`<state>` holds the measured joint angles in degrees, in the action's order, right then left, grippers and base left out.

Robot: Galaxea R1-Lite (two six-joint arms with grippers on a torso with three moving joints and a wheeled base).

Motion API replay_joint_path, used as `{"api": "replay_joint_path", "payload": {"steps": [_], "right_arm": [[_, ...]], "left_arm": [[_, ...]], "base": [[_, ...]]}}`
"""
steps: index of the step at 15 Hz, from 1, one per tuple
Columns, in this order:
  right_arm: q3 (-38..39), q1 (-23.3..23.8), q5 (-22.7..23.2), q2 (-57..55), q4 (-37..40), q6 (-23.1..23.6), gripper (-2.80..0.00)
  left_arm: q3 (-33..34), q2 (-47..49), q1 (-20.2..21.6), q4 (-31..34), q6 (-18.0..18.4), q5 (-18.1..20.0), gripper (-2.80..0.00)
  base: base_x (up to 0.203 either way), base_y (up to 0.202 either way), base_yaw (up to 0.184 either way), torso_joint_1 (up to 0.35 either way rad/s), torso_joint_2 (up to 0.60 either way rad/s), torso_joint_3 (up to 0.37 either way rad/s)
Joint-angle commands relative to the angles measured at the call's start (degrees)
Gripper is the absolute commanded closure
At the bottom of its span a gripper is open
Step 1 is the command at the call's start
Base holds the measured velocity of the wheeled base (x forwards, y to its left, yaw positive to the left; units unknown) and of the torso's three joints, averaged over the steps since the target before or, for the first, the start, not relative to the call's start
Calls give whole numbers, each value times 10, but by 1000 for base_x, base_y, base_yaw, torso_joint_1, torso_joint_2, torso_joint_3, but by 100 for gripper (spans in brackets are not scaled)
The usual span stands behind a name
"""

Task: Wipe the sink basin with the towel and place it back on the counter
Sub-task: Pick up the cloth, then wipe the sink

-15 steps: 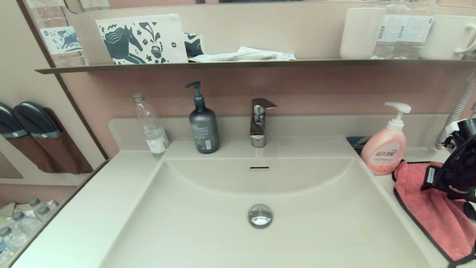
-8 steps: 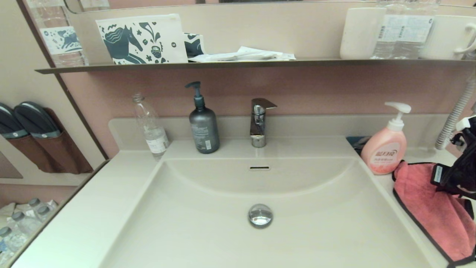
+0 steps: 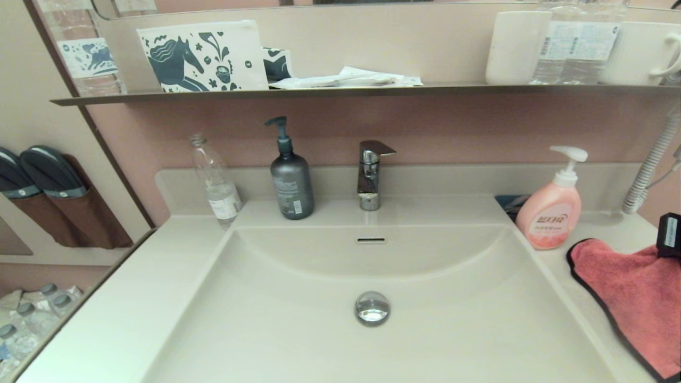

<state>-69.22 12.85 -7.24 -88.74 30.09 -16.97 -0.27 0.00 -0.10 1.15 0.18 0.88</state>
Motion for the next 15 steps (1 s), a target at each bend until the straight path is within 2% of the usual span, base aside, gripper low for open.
{"api": "replay_joint_path", "payload": {"steps": [1, 4, 6, 8, 9, 11, 13, 15], "right_arm": [[-40, -51, 0, 67, 38, 1, 0], [-95, -147, -4, 106, 91, -19, 0], [-176, -212, -5, 114, 160, -62, 0], [-221, -278, -5, 115, 198, -95, 0], [-227, -307, -11, 115, 203, -101, 0], [-233, -366, -55, 100, 198, -118, 0], [-241, -424, -88, 57, 194, -163, 0], [-251, -464, -94, 15, 190, -202, 0]], "left_arm": [[0, 1, 0, 0, 0, 0, 0], [0, 1, 0, 0, 0, 0, 0], [0, 1, 0, 0, 0, 0, 0], [0, 1, 0, 0, 0, 0, 0], [0, 1, 0, 0, 0, 0, 0], [0, 1, 0, 0, 0, 0, 0], [0, 1, 0, 0, 0, 0, 0], [0, 1, 0, 0, 0, 0, 0]], "base": [[0, 0, 0, 0, 0, 0], [0, 0, 0, 0, 0, 0], [0, 0, 0, 0, 0, 0], [0, 0, 0, 0, 0, 0], [0, 0, 0, 0, 0, 0], [0, 0, 0, 0, 0, 0], [0, 0, 0, 0, 0, 0], [0, 0, 0, 0, 0, 0]]}}
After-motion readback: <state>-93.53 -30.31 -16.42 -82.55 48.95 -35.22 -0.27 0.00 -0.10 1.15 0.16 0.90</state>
